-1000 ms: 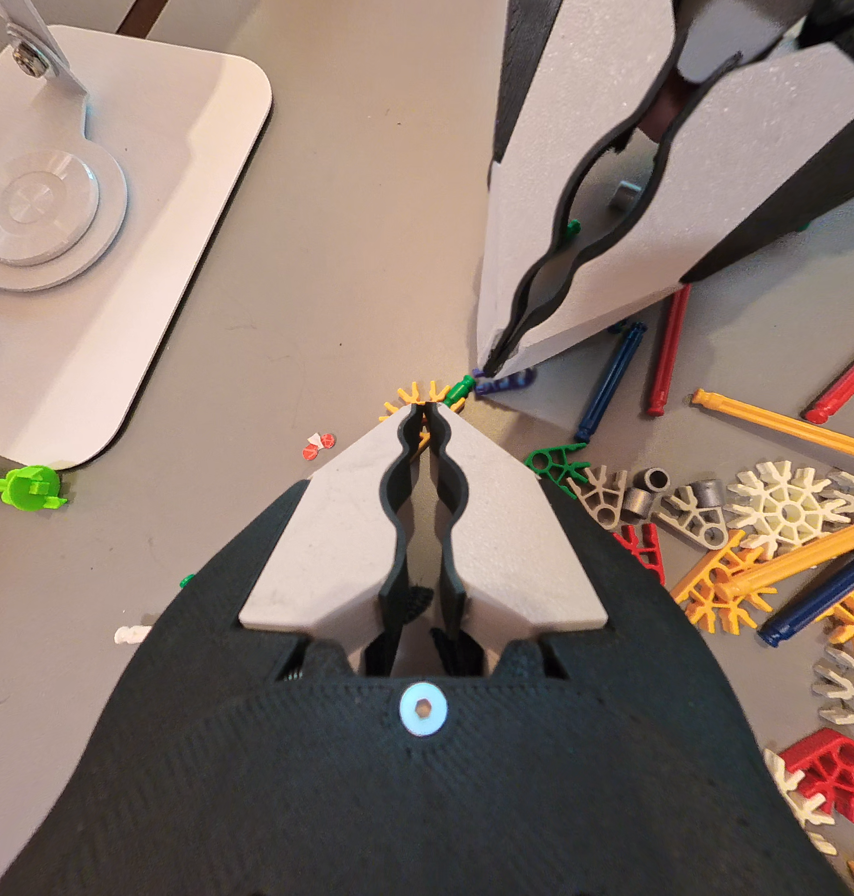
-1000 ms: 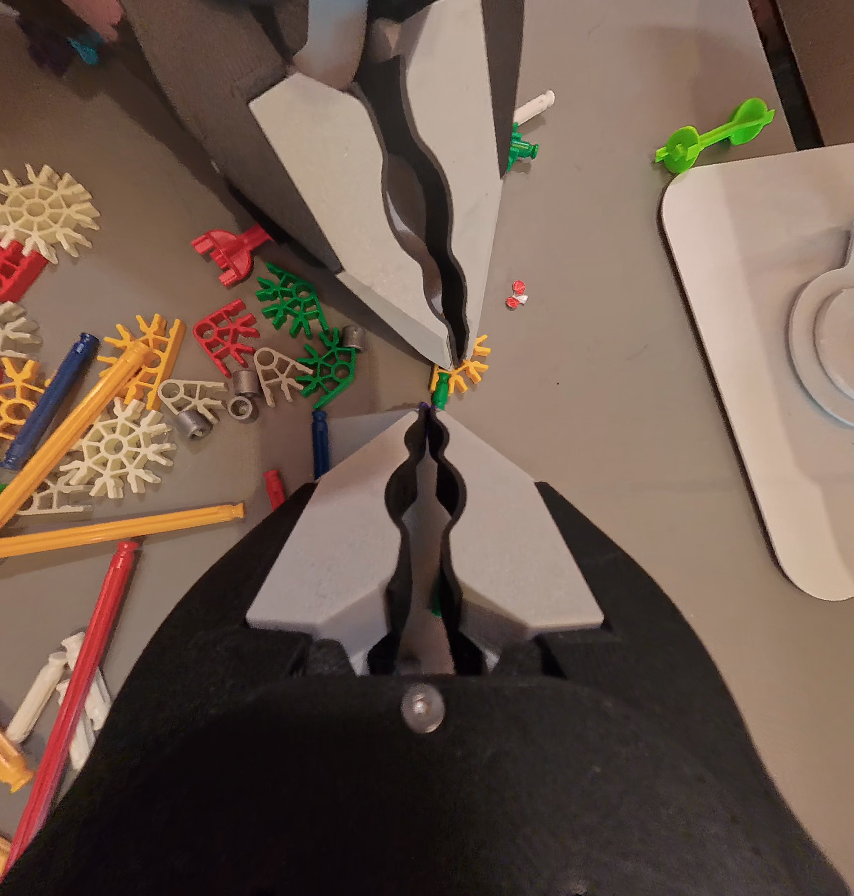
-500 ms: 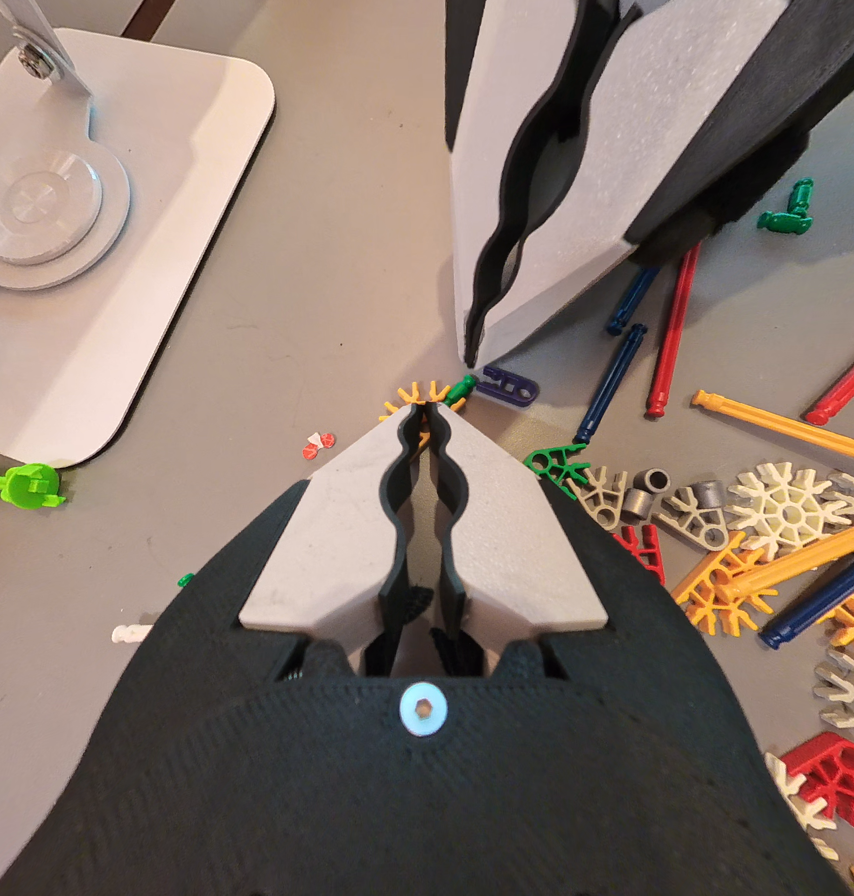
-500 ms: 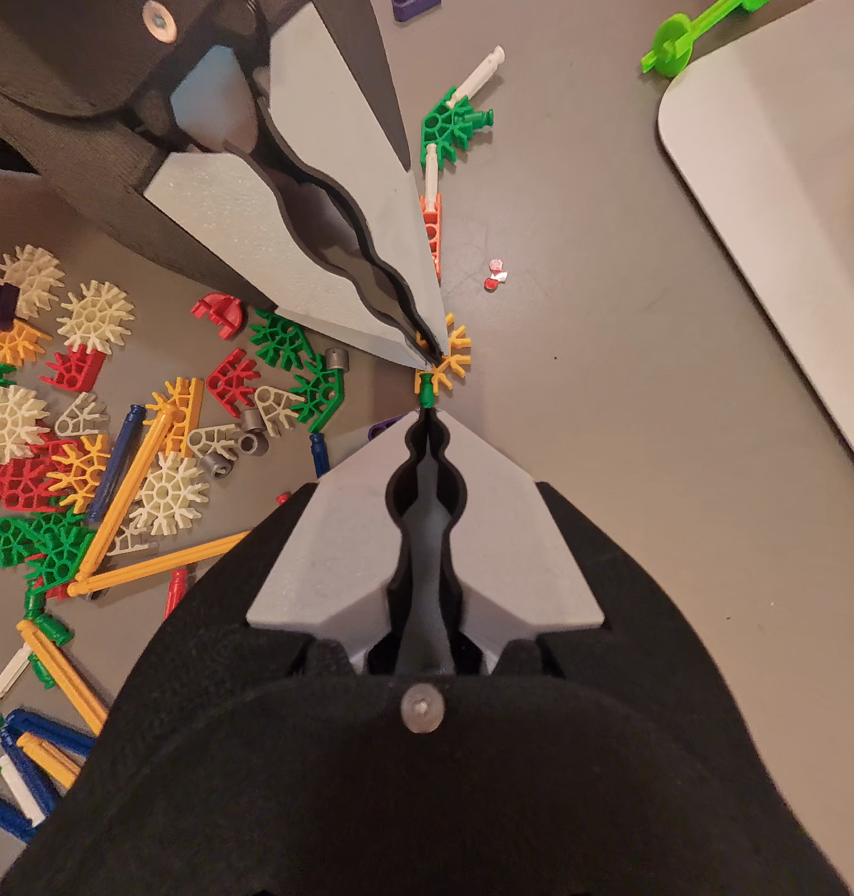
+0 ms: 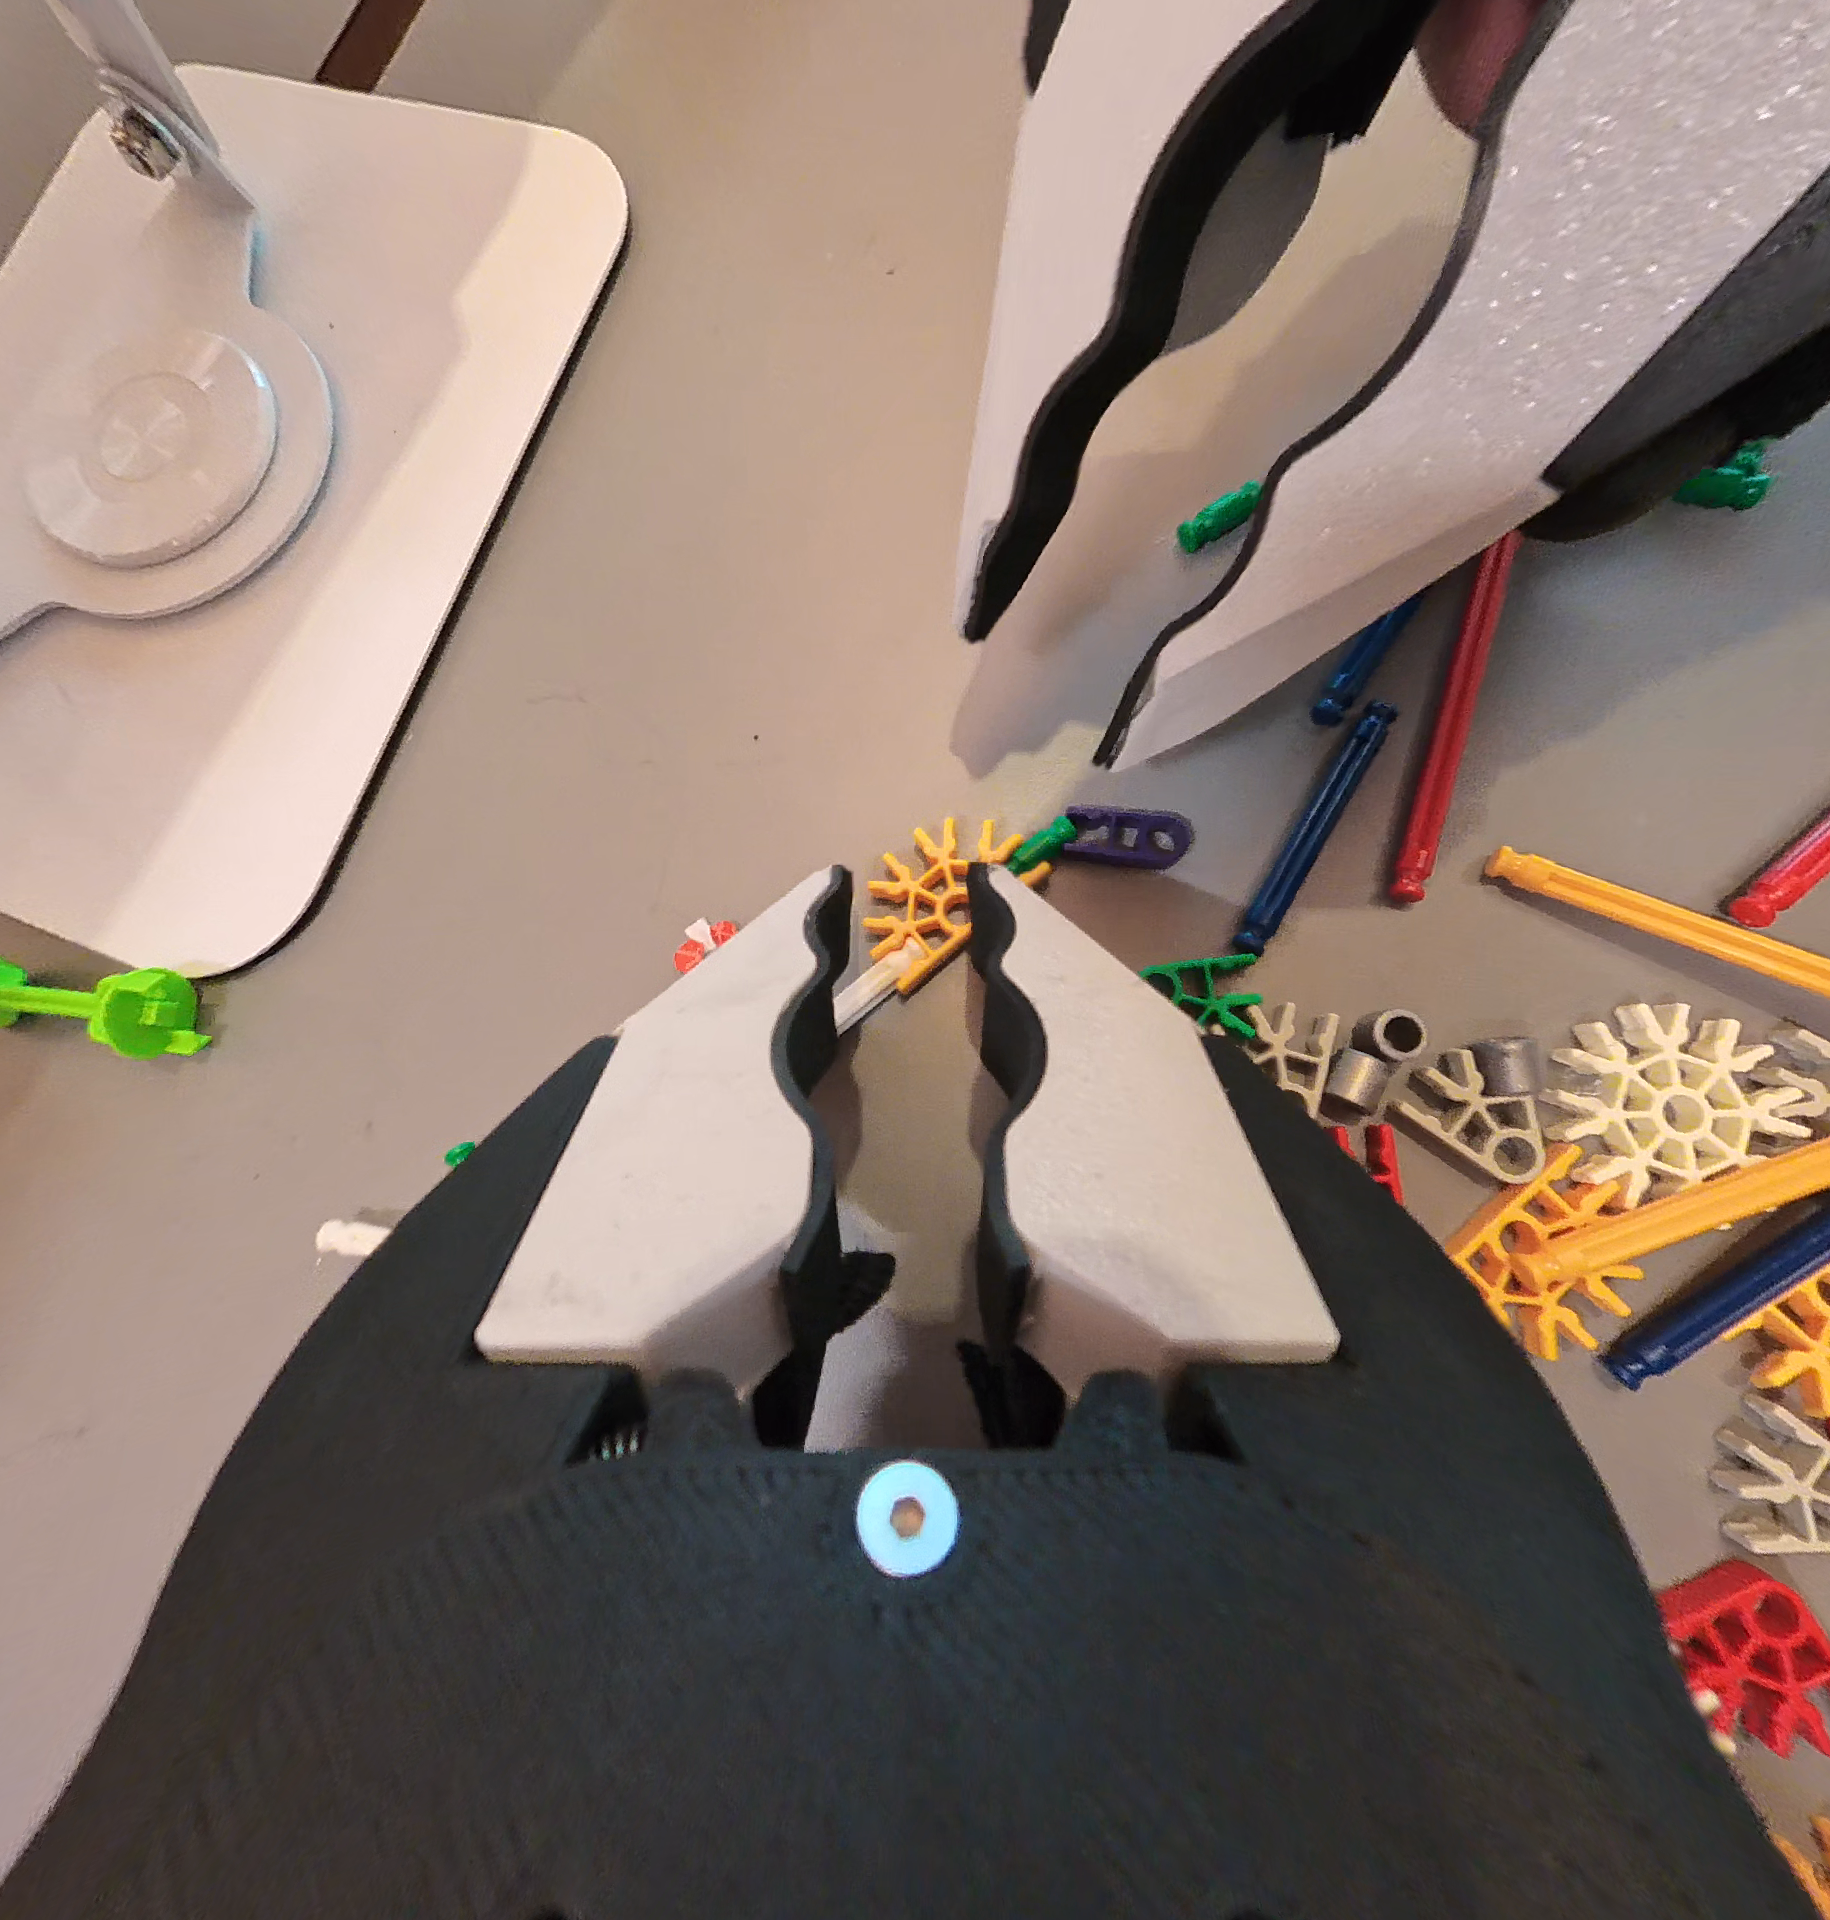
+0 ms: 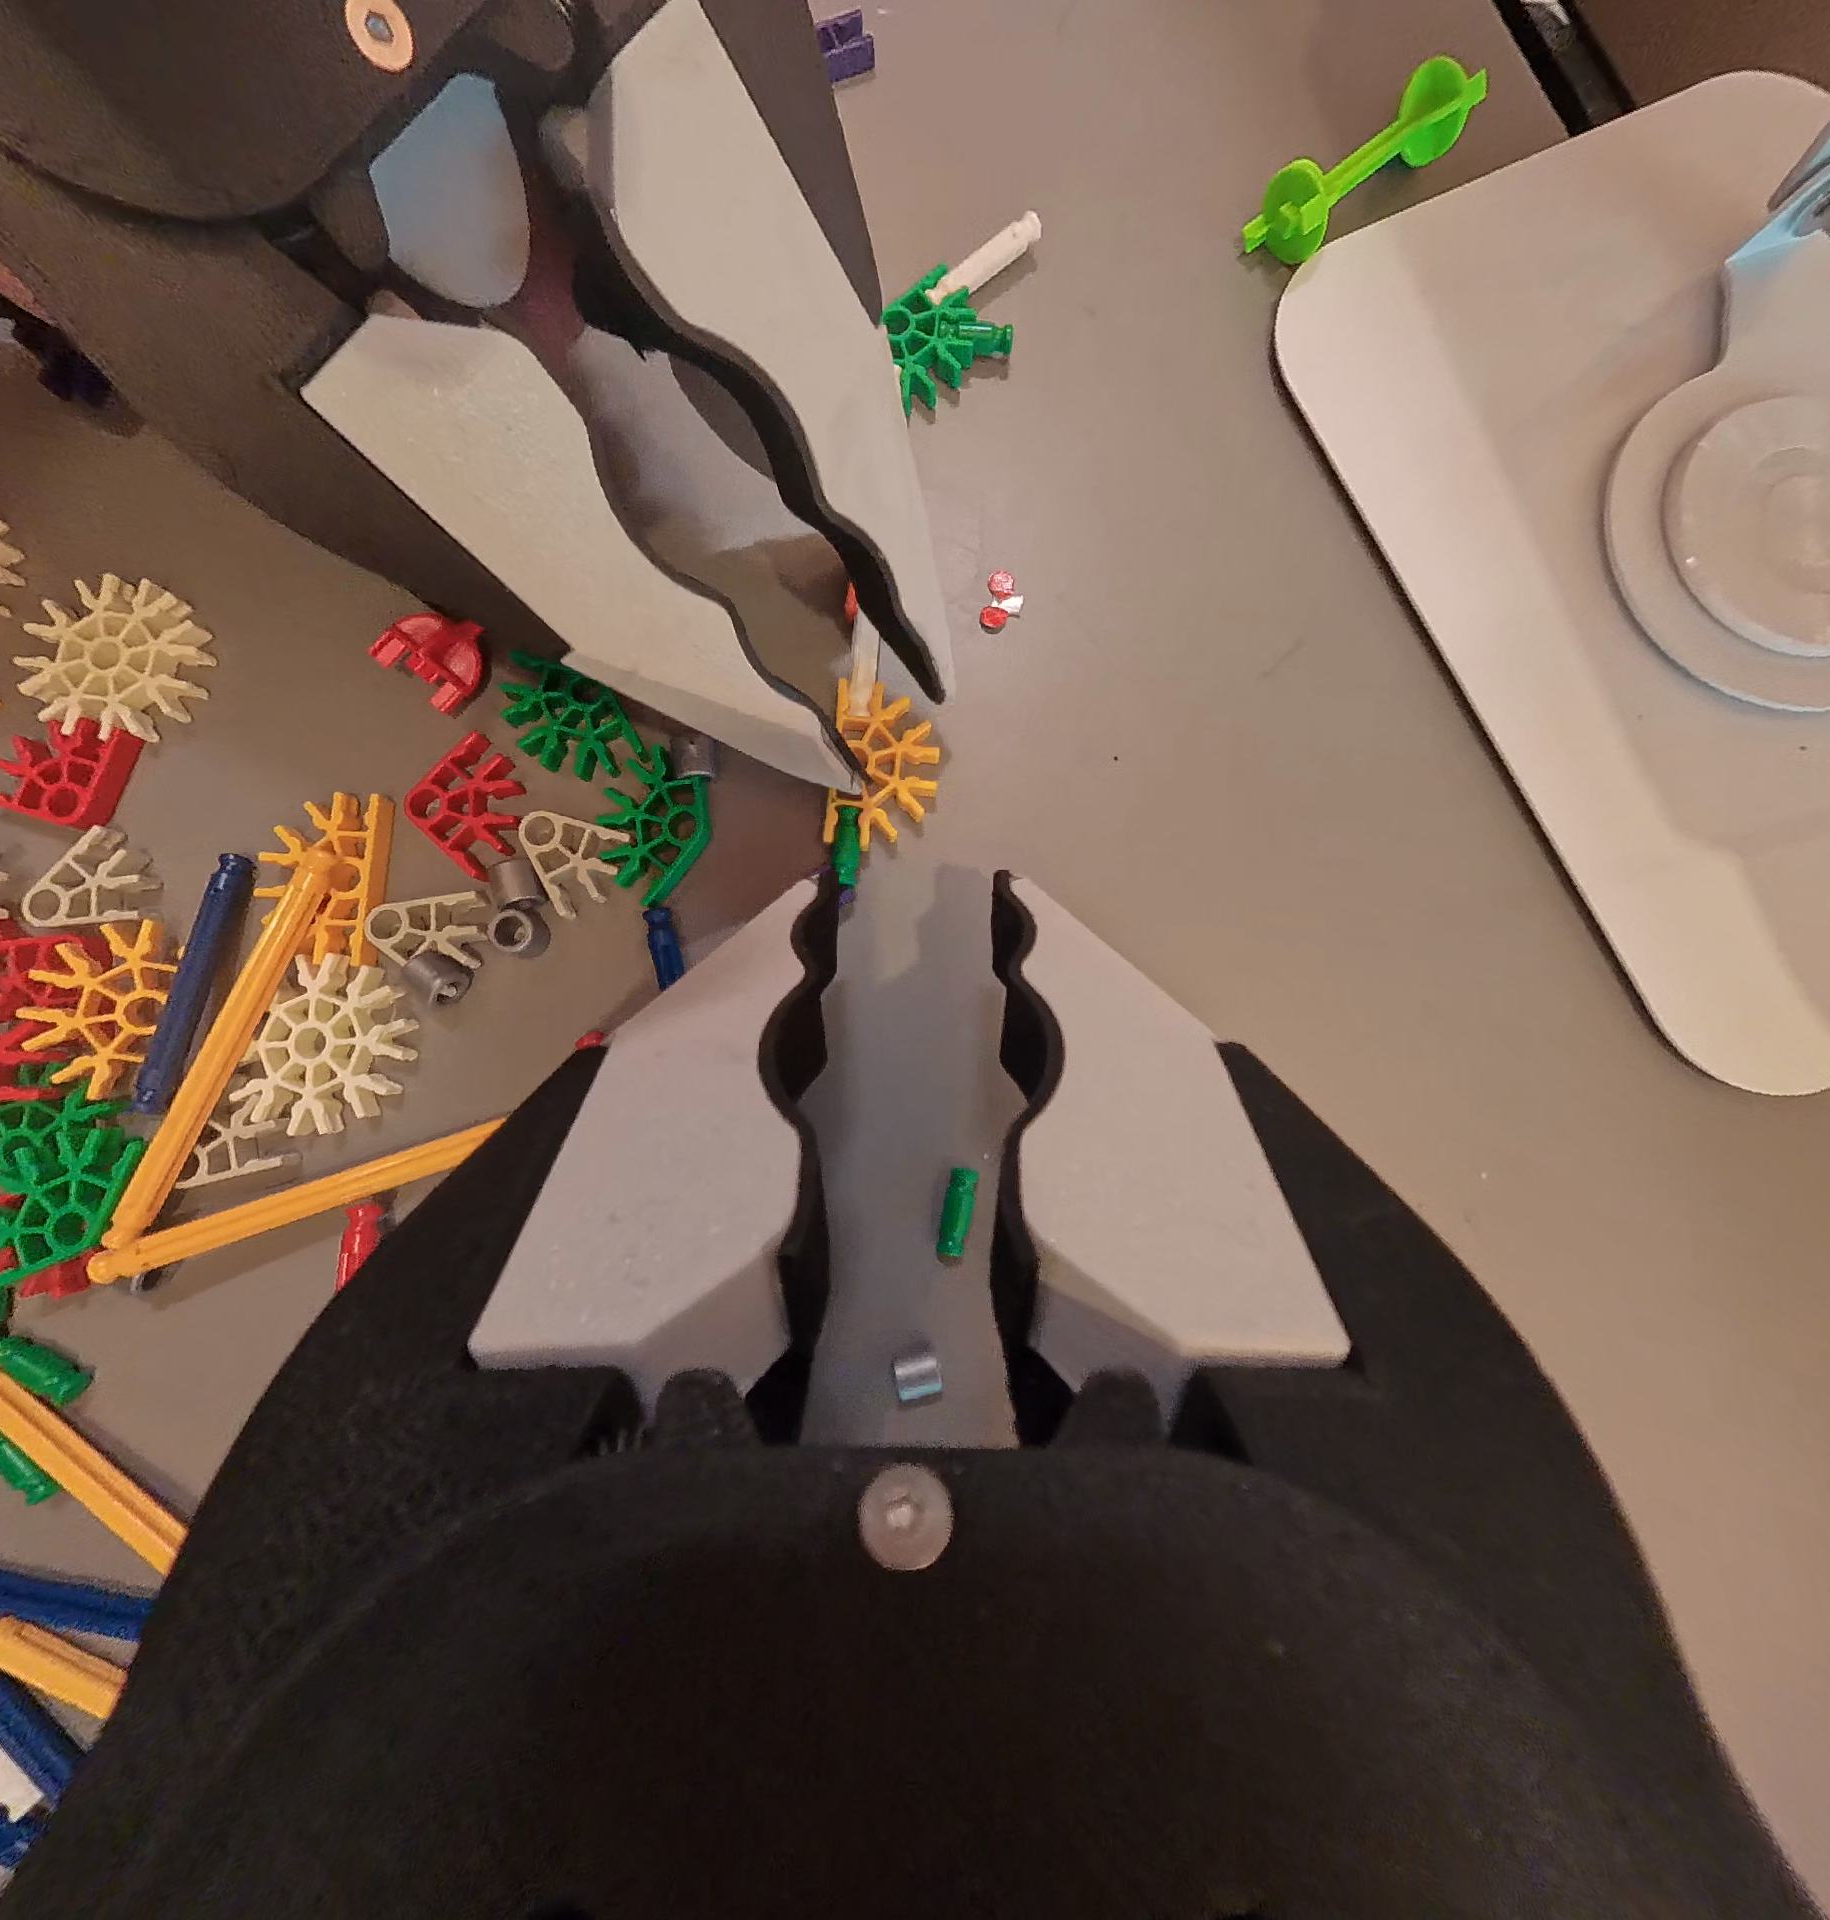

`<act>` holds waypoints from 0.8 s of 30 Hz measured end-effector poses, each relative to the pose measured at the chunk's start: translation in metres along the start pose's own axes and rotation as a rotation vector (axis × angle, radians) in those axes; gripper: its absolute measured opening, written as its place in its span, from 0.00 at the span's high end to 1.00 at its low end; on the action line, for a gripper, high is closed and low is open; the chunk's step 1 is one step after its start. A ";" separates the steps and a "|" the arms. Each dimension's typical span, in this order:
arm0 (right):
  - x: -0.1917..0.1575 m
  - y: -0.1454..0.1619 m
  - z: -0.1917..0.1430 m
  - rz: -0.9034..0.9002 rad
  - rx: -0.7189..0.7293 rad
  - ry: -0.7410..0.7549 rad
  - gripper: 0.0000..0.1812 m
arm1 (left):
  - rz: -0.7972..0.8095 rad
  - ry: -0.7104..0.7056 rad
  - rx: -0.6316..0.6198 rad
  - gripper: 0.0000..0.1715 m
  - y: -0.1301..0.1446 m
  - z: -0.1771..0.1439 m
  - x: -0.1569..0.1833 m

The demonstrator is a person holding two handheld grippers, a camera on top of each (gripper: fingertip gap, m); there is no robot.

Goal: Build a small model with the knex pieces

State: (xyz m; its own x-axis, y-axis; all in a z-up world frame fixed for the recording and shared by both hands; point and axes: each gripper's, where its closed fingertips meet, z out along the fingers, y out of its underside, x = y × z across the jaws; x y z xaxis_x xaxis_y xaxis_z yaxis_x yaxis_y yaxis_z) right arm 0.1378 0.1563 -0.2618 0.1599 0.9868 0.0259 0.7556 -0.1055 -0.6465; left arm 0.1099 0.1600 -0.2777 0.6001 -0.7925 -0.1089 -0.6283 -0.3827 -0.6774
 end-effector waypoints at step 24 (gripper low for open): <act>-0.003 -0.006 -0.031 -0.023 0.040 0.081 0.80 | -0.113 -0.185 0.008 0.78 -0.001 -0.038 -0.004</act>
State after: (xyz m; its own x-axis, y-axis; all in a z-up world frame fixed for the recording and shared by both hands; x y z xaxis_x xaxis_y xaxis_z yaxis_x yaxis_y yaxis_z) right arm 0.1523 0.1503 -0.2344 0.1945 0.9757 0.1013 0.7338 -0.0762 -0.6750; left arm 0.0892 0.1456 -0.2488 0.7478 -0.6435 -0.1633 -0.5484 -0.4600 -0.6983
